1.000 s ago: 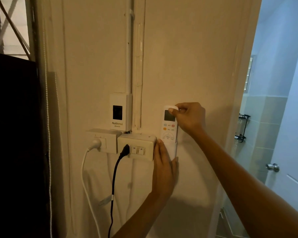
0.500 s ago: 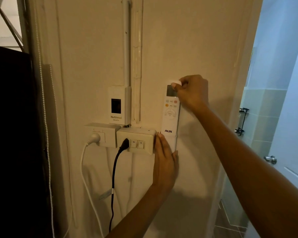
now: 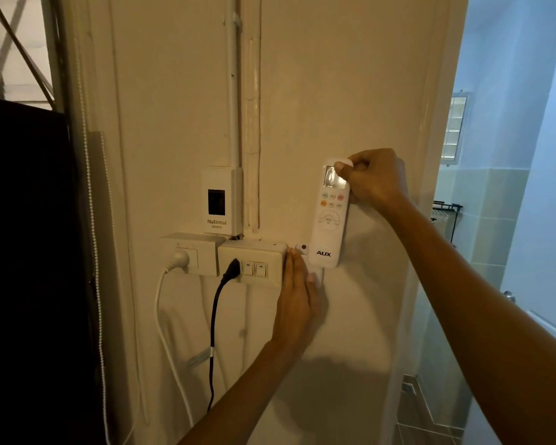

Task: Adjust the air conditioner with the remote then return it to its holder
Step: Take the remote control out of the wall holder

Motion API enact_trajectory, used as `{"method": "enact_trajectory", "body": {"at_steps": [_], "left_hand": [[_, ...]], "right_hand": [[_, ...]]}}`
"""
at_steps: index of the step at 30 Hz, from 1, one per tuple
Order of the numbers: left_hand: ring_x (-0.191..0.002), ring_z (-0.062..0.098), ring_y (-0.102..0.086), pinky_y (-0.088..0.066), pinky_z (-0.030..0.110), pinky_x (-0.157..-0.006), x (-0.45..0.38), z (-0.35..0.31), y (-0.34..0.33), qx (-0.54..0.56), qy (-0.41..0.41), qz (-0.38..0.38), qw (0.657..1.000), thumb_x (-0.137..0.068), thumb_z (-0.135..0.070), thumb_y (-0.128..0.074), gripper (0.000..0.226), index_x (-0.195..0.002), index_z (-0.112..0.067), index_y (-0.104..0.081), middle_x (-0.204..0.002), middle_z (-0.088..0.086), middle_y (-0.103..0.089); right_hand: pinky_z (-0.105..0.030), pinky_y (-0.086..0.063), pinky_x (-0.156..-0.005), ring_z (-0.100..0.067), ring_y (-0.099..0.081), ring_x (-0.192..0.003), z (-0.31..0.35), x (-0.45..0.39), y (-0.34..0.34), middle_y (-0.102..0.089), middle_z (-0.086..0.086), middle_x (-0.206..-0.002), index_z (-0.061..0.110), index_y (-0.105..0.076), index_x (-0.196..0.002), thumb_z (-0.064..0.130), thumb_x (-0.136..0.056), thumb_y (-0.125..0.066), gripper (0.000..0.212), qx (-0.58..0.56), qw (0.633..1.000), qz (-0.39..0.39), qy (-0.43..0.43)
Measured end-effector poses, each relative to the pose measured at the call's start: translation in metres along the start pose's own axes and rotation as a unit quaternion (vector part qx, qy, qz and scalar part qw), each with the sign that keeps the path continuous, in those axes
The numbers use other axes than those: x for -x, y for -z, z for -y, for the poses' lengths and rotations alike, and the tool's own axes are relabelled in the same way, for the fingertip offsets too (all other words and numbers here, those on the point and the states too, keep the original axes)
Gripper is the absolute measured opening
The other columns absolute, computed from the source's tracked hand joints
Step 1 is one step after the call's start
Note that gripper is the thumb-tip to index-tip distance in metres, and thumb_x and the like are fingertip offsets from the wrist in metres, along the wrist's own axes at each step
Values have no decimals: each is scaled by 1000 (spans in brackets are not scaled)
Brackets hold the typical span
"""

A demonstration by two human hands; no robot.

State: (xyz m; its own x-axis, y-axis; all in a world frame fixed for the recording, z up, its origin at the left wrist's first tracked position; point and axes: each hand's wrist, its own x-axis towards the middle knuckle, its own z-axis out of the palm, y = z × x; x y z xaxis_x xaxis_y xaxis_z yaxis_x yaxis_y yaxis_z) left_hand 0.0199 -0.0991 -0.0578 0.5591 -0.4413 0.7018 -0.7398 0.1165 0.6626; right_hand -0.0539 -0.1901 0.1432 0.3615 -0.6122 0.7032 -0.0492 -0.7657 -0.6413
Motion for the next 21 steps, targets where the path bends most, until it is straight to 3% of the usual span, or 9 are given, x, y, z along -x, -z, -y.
{"method": "enact_trajectory", "body": {"at_steps": [2, 4, 5, 7, 8, 11, 13, 17, 21], "left_hand": [[-135, 15, -34, -39, 17, -105, 0, -7, 9, 110, 33, -23, 993, -97, -36, -36, 46, -142, -24, -33, -148, -2, -37], [-128, 5, -35, -32, -7, -89, -3, -13, 18, 127, 60, -30, 990, -101, -28, -36, 34, -134, -33, -42, -136, -16, -41], [-127, 5, -36, -32, -5, -89, -3, -15, 22, 144, 74, -26, 986, -102, -25, -35, 32, -129, -39, -44, -134, -19, -43], [-125, 11, -45, -39, 17, -101, -7, -21, 30, 210, 112, -9, 971, -103, -23, -32, 31, -121, -42, -48, -132, -10, -53], [-120, 11, -52, -45, 24, -98, -9, -25, 35, 234, 132, 1, 963, -103, -24, -30, 31, -118, -40, -52, -127, -7, -59], [-78, -6, -70, -54, 16, -64, -14, -35, 49, 287, 165, 31, 943, -103, -30, -25, 38, -93, -39, -61, -85, -22, -74], [-70, 1, -71, -52, 26, -63, -15, -38, 57, 306, 190, 54, 931, -101, -37, -25, 40, -86, -38, -63, -68, -22, -75], [-90, 27, -60, -50, 35, -72, -12, -45, 70, 377, 239, 89, 890, -100, -40, -29, 42, -89, -28, -68, -89, 2, -70], [-90, 18, -72, -59, 31, -72, -4, -46, 79, 341, 198, 125, 911, -97, -31, -43, 24, -98, -34, -67, -90, -6, -77]], "right_hand": [[-47, -60, -72, -27, -72, -73, -3, 7, 0, -74, -10, -83, 12, -70, -89, 34, -79, -70, 24, 7, 999, 41, -12], [-47, -61, -70, -28, -73, -68, -4, 14, -2, -75, -12, -81, 13, -69, -86, 32, -80, -70, 20, -1, 997, 78, -30], [-47, -61, -70, -28, -73, -67, -5, 17, -2, -75, -13, -81, 13, -69, -84, 32, -80, -70, 19, -9, 995, 92, -41], [-47, -60, -71, -29, -73, -67, -7, 22, -4, -75, -13, -81, 16, -68, -79, 31, -80, -70, 16, -19, 991, 118, -55], [-48, -60, -72, -29, -73, -68, -7, 25, -6, -75, -13, -80, 17, -67, -76, 31, -80, -70, 15, -26, 989, 130, -60], [-48, -60, -73, -28, -74, -69, -8, 31, -9, -75, -12, -79, 20, -66, -70, 31, -79, -71, 15, -50, 984, 156, -70], [-48, -60, -72, -26, -74, -69, -9, 34, -11, -76, -11, -79, 20, -65, -71, 31, -79, -71, 14, -59, 981, 172, -73], [-47, -61, -71, -23, -74, -68, -10, 38, -11, -76, -8, -76, 21, -66, -71, 31, -79, -72, 14, -69, 977, 188, -73], [-45, -61, -69, -21, -74, -65, -13, 41, -9, -76, -8, -74, 19, -68, -73, 30, -78, -72, 13, -93, 973, 200, -65]]}}
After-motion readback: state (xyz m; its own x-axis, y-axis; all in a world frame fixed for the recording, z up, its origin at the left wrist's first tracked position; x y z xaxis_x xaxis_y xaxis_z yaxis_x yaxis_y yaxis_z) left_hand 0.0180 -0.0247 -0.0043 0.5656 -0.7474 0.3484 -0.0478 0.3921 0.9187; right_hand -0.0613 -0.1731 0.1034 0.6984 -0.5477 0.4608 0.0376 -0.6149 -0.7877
